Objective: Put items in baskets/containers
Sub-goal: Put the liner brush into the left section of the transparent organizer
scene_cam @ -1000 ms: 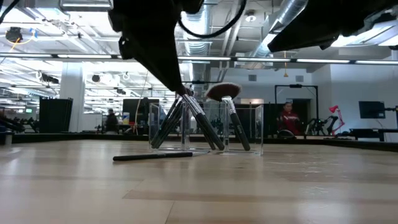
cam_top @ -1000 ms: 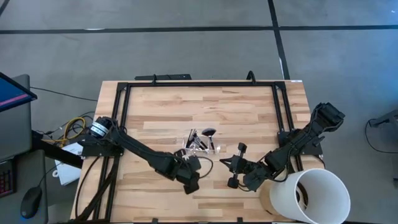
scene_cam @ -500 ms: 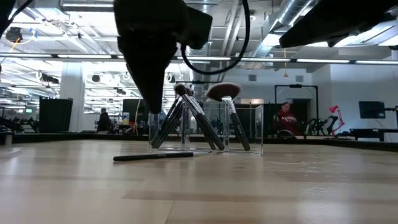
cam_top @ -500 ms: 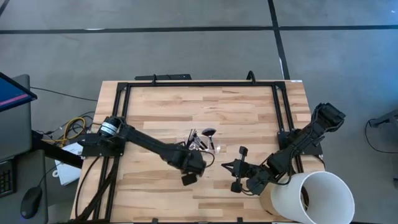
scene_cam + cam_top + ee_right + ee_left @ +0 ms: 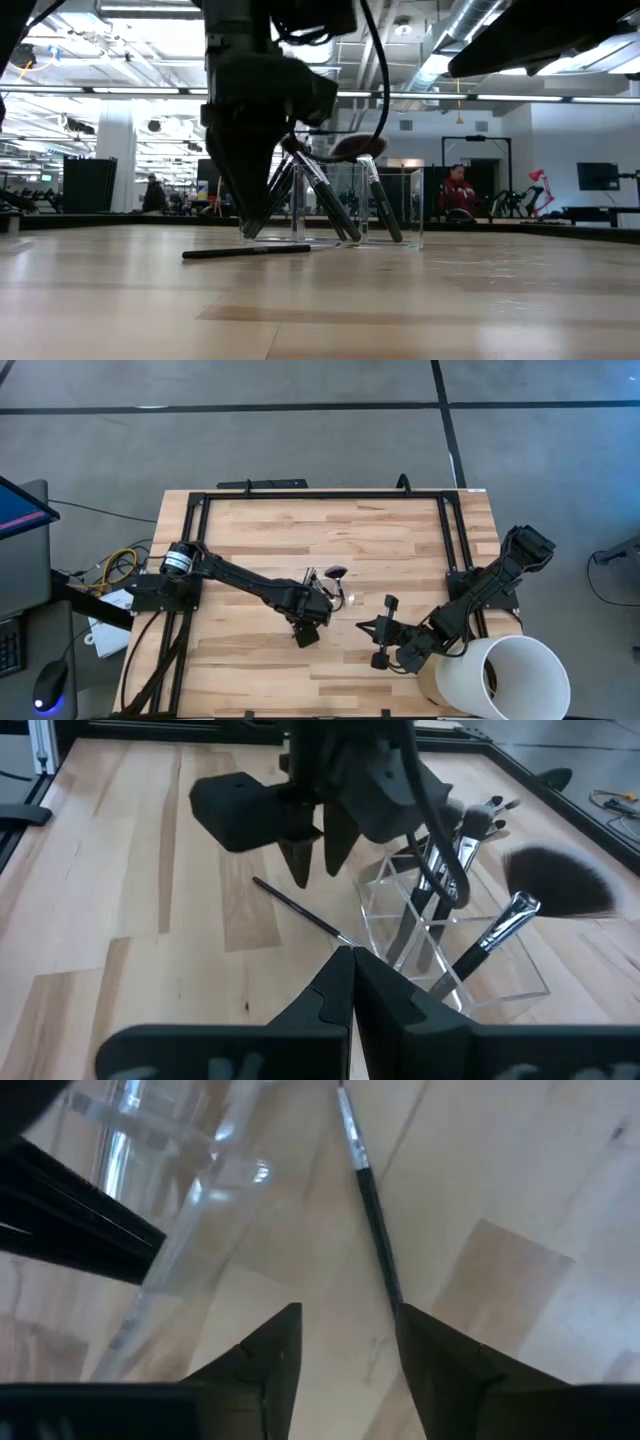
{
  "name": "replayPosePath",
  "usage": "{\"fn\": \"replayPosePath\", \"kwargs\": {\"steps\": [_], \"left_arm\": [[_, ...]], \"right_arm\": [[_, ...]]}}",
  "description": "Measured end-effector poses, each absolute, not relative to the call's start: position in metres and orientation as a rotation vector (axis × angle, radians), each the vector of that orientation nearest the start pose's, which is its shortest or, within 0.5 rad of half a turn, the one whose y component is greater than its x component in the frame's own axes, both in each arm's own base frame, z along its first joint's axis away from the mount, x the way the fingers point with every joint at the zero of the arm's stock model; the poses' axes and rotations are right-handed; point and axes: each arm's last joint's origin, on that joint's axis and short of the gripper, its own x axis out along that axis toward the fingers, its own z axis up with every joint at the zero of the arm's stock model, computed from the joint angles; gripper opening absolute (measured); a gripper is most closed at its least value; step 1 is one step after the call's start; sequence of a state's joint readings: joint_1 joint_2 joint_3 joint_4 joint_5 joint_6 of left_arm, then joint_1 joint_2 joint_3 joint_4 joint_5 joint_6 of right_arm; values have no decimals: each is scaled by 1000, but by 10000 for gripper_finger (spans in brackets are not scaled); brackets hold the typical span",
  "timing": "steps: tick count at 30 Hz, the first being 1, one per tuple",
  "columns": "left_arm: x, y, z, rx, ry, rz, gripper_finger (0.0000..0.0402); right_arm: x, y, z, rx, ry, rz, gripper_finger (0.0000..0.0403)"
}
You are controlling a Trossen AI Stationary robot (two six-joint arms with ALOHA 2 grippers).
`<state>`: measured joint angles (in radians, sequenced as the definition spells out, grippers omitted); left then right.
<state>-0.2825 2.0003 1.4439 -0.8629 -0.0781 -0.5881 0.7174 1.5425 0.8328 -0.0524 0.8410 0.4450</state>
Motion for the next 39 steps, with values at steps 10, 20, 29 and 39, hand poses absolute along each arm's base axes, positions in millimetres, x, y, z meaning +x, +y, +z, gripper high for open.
{"fn": "replayPosePath", "kwargs": {"steps": [10, 20, 29, 39], "left_arm": [[368, -107, 162, -290, 1390, 205, 147], [368, -119, 153, -259, 1389, 199, 139], [369, -119, 148, -212, 1373, 244, 115], [363, -136, 148, -194, 1383, 202, 90]], "right_arm": [[240, 181, 193, -102, 498, -231, 1], [240, 182, 193, -101, 498, -228, 1], [240, 182, 193, -101, 499, -225, 1], [240, 182, 193, -100, 500, -223, 1]]}}
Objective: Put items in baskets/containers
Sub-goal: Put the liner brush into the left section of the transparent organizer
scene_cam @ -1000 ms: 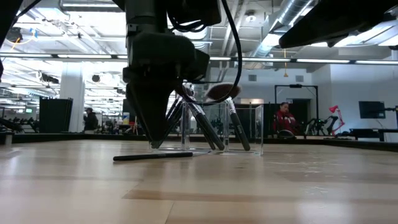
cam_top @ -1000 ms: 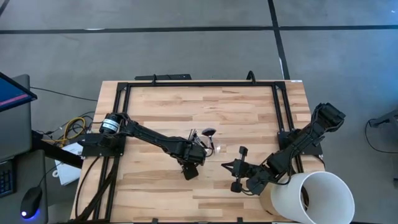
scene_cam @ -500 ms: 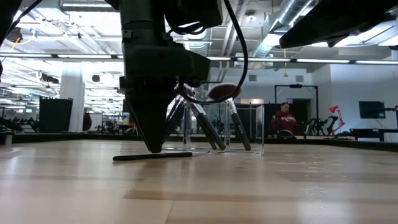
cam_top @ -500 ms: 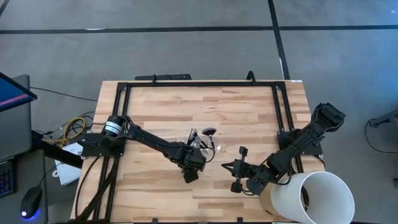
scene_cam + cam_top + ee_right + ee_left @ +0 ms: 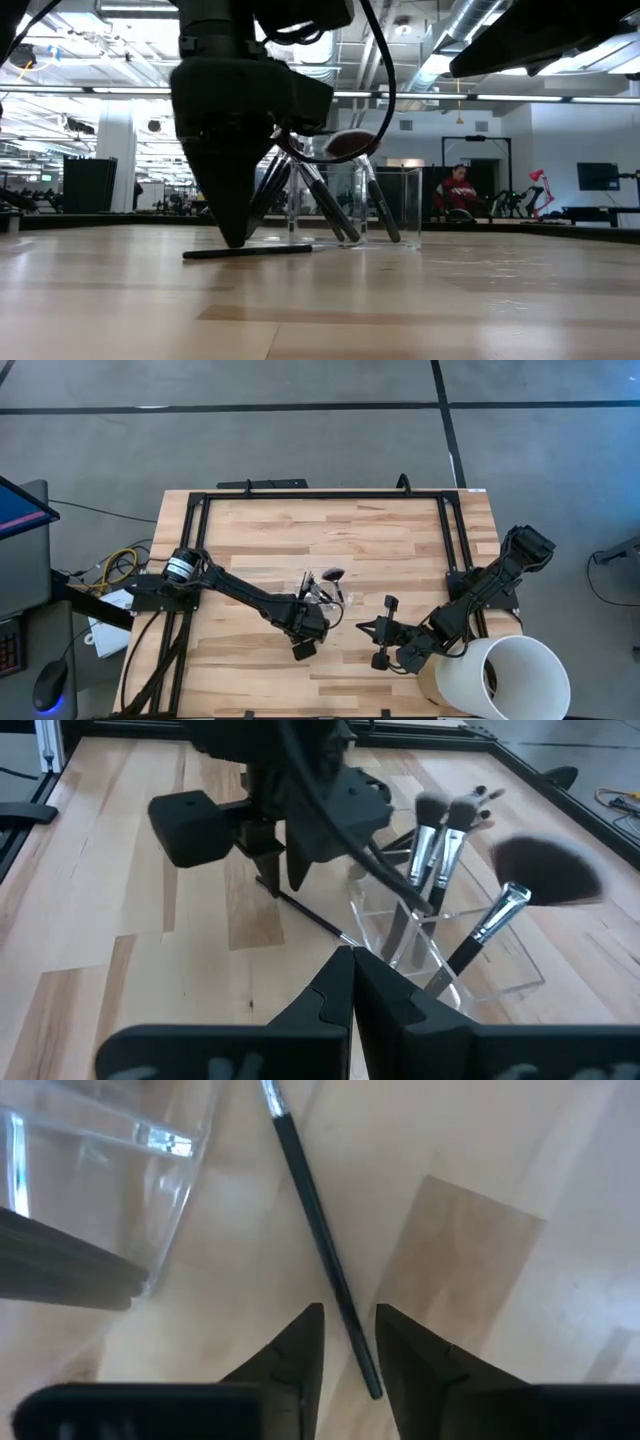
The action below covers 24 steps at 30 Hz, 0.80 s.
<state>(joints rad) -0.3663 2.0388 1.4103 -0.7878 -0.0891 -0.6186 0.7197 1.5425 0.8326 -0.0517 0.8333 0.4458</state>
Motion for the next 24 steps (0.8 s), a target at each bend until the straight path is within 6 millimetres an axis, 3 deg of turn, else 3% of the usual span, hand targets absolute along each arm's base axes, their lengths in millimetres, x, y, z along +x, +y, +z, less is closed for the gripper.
{"fn": "replayPosePath", "kwargs": {"steps": [7, 14, 24], "left_arm": [[352, -137, 135, -170, 1393, 232, 84], [353, -137, 136, -173, 1371, 231, 76], [353, -136, 135, -166, 1367, 238, 11]], "right_arm": [[240, 182, 193, -100, 500, -223, 1], [240, 182, 193, -99, 500, -223, 1], [240, 182, 193, -99, 500, -223, 1]]}}
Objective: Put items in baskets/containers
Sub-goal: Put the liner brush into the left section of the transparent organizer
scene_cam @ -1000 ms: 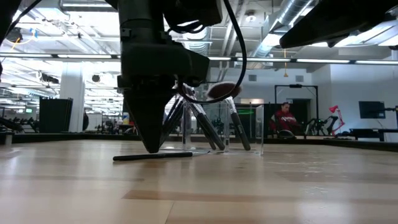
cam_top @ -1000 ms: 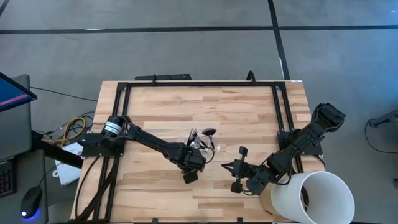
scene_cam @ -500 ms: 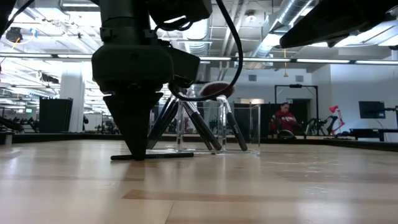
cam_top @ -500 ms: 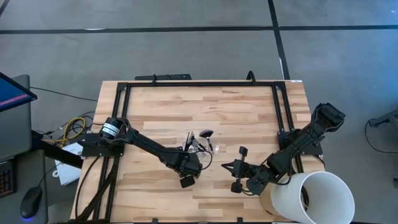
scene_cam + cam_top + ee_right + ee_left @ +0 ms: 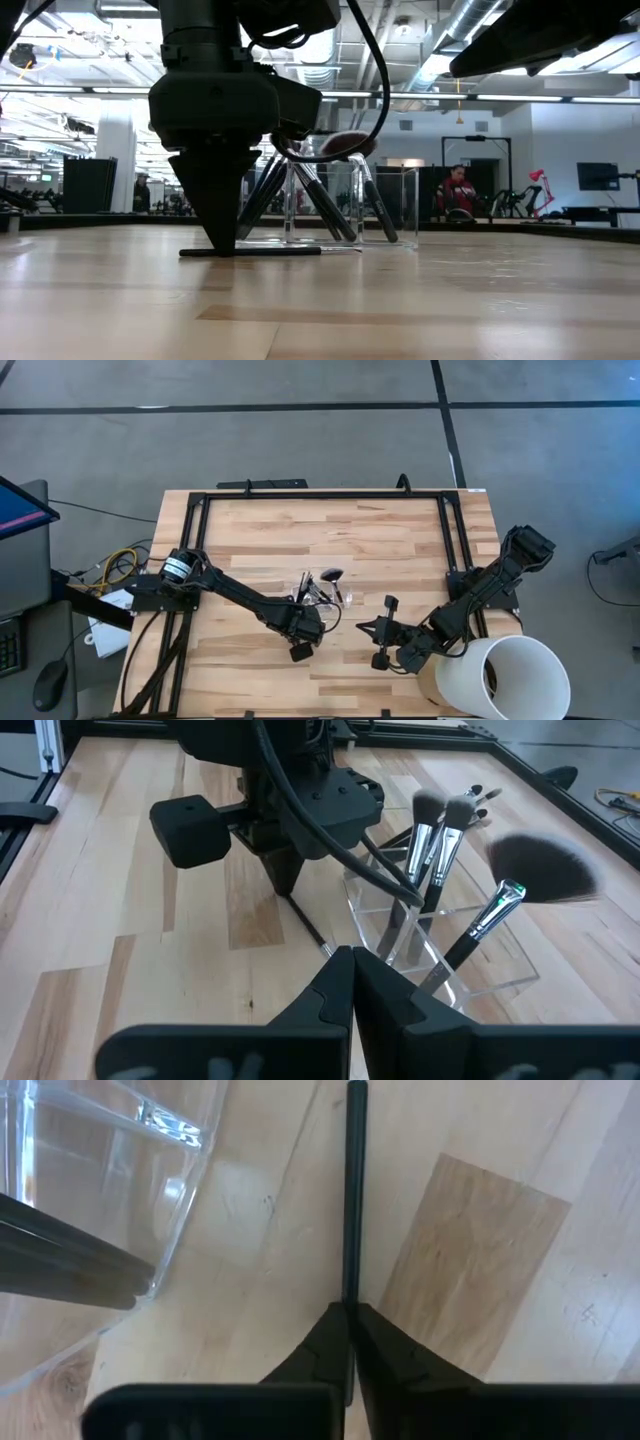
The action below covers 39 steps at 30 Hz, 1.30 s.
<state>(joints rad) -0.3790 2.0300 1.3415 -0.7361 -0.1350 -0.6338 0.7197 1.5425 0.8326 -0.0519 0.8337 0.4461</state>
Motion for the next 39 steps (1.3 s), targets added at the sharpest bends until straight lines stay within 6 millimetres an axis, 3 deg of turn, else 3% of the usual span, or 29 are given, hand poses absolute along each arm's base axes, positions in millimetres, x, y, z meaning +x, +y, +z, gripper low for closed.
{"fn": "replayPosePath", "kwargs": {"steps": [10, 23, 29, 35, 39], "left_arm": [[349, -133, 146, -171, 1360, 236, 9], [333, -140, 211, -197, 1165, 174, 9], [316, -142, 251, -152, 1009, 175, 9], [292, -145, 296, -98, 778, 185, 9], [274, -148, 305, -81, 567, 140, 9]], "right_arm": [[240, 182, 193, -100, 501, -223, 1], [240, 183, 193, -66, 509, -210, 1], [242, 182, 195, -29, 464, -249, 3], [258, 174, 203, 57, 403, -227, 38], [274, 164, 215, 105, 297, -128, 75]]}}
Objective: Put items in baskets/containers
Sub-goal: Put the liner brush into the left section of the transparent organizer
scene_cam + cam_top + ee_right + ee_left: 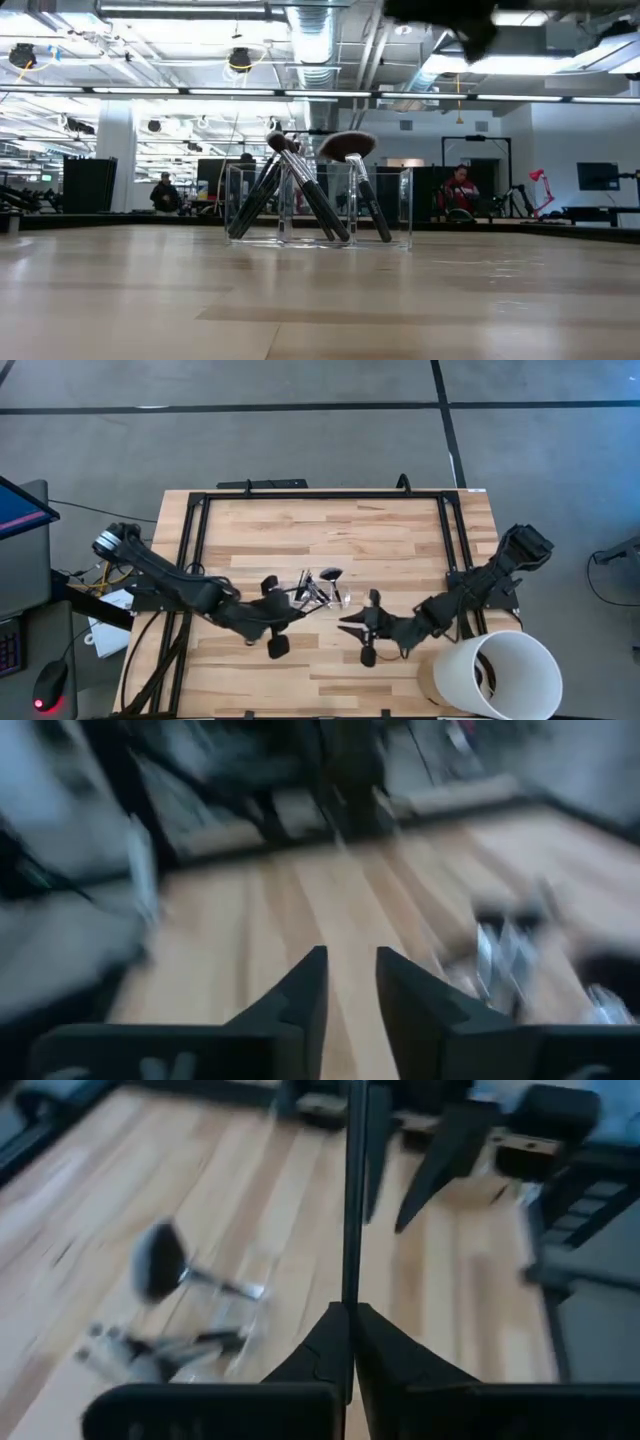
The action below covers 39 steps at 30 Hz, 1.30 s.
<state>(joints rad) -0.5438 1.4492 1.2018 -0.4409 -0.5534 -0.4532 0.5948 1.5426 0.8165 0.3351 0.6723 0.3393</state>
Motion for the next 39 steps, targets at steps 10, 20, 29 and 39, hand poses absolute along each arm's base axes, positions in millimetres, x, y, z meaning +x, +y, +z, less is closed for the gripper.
{"fn": "replayPosePath", "kwargs": {"steps": [10, 20, 29, 39], "left_arm": [[239, -135, 266, -125, 163, 5, 9], [229, -131, 236, -160, 103, -23, 9], [234, -141, 225, -163, 106, -44, 9], [232, -145, 225, -163, 110, -52, 9]], "right_arm": [[288, 124, 236, 203, -116, 51, 124], [319, 128, 238, 67, -192, 70, 157], [359, 132, 227, 58, -188, 38, 189], [359, 135, 234, 42, -214, 43, 172]]}}
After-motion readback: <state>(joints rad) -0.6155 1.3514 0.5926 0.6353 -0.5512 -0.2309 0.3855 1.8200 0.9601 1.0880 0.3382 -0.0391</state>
